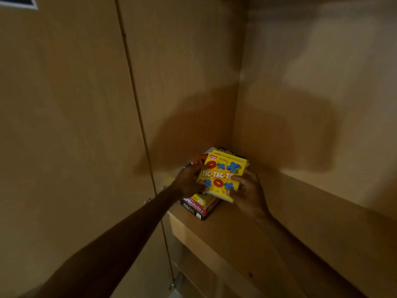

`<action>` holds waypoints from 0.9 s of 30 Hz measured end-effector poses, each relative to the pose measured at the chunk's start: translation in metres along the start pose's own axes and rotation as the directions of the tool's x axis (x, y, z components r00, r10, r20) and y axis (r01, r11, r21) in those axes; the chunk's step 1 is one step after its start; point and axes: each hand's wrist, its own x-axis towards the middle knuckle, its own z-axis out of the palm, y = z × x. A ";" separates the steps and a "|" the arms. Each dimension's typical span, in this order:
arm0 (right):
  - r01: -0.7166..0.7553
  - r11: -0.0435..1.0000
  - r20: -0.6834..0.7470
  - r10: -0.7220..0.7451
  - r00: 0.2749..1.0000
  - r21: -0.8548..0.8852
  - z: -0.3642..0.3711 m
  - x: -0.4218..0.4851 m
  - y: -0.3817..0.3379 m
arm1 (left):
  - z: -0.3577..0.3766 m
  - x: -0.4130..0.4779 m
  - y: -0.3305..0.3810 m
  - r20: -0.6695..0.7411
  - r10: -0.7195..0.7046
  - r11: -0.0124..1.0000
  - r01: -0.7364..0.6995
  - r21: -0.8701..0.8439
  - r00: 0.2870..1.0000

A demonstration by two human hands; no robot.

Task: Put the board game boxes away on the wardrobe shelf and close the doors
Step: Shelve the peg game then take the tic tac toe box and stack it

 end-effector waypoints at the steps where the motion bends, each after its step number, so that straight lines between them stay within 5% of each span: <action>1: 0.005 1.000 0.024 -0.005 1.000 0.003 0.003 0.006 0.004 | -0.002 0.009 -0.003 -0.001 -0.001 0.999 0.001 0.032 1.000; 10: 0.005 0.993 0.205 0.020 0.979 -0.118 0.027 0.046 0.012 | -0.009 0.031 -0.038 -0.285 0.213 0.889 -0.064 0.454 0.934; 16: 0.004 0.988 0.204 0.028 0.979 -0.155 0.045 0.063 0.002 | -0.011 0.020 -0.041 -0.198 0.198 0.815 -0.048 0.578 0.960; 27: -0.024 0.973 0.202 0.072 0.977 -0.229 0.061 0.071 -0.009 | -0.016 0.026 -0.041 -0.095 -0.079 0.770 0.122 0.626 0.992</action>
